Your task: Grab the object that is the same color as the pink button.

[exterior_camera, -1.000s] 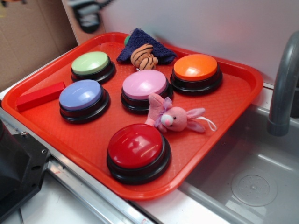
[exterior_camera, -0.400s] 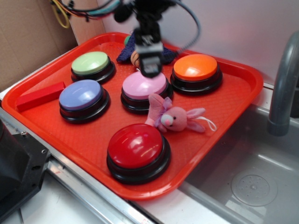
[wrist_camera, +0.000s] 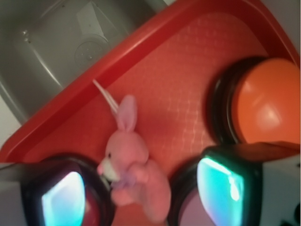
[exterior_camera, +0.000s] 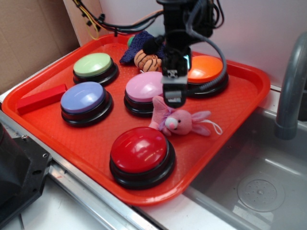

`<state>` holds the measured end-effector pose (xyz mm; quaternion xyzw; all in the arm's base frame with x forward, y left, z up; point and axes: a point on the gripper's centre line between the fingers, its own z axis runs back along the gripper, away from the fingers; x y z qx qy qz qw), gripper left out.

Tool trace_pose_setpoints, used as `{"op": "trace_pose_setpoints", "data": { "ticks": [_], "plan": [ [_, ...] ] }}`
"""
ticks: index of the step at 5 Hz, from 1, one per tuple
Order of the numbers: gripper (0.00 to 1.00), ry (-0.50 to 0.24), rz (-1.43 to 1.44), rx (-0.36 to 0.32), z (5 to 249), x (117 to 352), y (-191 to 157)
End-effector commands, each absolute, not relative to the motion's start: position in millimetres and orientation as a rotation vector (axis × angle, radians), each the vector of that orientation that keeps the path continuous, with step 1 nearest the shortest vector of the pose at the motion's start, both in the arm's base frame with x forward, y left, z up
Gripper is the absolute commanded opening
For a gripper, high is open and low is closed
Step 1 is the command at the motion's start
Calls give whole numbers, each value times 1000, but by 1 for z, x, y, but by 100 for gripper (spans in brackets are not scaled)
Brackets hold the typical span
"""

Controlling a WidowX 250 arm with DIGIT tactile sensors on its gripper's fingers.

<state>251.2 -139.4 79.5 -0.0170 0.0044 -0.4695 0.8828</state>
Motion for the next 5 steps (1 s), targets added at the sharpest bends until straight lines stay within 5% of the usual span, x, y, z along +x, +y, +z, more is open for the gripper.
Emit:
{"op": "trace_pose_setpoints", "data": {
  "ticks": [1,5],
  "plan": [
    [100,-10,-1108,-27,58,239,-155],
    [96,11,-1075,-40,27,241,-145]
  ]
}}
